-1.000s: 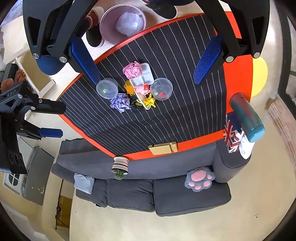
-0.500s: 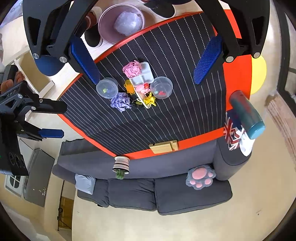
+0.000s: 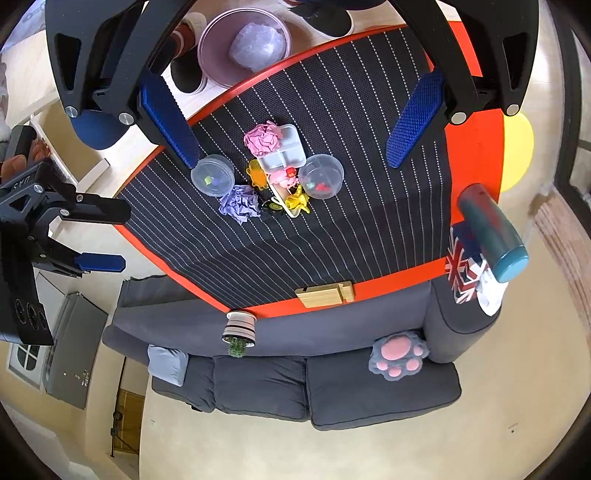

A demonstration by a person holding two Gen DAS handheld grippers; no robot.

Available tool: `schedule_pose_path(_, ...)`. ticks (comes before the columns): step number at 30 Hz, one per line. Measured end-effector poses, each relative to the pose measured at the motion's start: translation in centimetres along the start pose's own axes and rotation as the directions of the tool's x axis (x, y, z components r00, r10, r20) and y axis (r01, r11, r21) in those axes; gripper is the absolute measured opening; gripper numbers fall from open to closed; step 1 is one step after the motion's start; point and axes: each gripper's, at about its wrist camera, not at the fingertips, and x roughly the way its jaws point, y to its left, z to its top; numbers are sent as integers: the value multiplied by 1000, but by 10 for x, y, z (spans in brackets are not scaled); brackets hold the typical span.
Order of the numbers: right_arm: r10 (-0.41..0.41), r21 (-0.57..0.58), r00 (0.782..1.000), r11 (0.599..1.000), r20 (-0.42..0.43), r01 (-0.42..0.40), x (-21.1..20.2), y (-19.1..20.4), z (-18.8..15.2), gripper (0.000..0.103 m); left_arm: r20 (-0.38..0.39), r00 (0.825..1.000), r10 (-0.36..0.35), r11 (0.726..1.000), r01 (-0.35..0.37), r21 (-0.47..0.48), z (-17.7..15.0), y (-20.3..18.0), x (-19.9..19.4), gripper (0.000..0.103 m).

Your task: Collect trash

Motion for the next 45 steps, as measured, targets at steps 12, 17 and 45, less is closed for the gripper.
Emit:
schedule_pose_path(12,1,6,1000,1000,-27,0,16,-4,2,100,-6,1000,4,1000,-4,-8,-1,5,7,98)
schedule_pose_path(17,-13,-9,998,1000,-69,12,34,-9,4,100,-14,1000,4,1000,-5,-13,-1,8,11,98)
schedule_pose_path(45,22,-76,921,996,-388,-56,147,-12,-24,74,-67,998,-3,1000,1,-24,-11,14,22,98)
